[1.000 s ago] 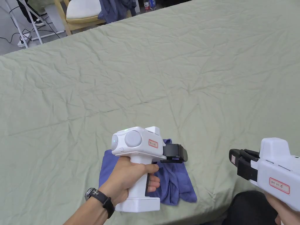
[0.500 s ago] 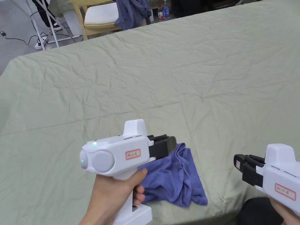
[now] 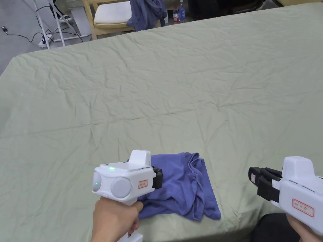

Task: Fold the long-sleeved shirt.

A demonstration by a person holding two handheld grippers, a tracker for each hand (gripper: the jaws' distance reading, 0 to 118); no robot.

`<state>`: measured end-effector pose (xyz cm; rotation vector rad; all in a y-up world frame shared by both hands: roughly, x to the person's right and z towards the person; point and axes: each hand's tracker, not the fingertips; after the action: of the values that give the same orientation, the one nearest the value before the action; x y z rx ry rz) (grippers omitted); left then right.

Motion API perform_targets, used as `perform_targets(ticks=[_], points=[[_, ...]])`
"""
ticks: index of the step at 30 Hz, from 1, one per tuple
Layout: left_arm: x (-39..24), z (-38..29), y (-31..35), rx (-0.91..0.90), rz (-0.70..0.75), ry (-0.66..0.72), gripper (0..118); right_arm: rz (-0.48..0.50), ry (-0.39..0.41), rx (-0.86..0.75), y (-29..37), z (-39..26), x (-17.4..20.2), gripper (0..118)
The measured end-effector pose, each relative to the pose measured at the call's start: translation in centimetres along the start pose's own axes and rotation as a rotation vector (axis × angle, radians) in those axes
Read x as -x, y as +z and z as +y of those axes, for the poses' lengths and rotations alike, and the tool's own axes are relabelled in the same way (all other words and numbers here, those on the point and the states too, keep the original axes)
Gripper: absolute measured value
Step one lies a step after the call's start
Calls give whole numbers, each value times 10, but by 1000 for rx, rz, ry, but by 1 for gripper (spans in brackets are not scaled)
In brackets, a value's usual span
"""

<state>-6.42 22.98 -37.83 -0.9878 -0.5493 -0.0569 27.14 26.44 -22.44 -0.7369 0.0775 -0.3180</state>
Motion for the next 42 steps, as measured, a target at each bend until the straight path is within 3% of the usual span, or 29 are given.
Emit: perform_targets(ticks=[6, 14, 21, 24, 31, 37, 42], points=[[-14, 5, -55, 103, 57, -59, 0, -4, -14, 4, -4, 0, -7, 0], [-63, 6, -72, 112, -45, -40, 0, -8, -30, 12, -7, 0, -12, 0], [-112, -4, -88, 138, -120, -131, 0, -7, -21, 16, -6, -1, -7, 0], [-109, -6, -97, 151, -114, -69, 0, -4, -12, 10, -1, 0, -2, 0], [-92, 2, -31, 18, -128, -92, 0, 27, 55, -21, 6, 10, 24, 0], [-32, -7, 59, -146, -57, 43, 0, 91, 132, -61, 16, 19, 67, 0], [29, -48, 118, -172, 32, 183, 0, 135, 206, -60, 15, 16, 102, 0]])
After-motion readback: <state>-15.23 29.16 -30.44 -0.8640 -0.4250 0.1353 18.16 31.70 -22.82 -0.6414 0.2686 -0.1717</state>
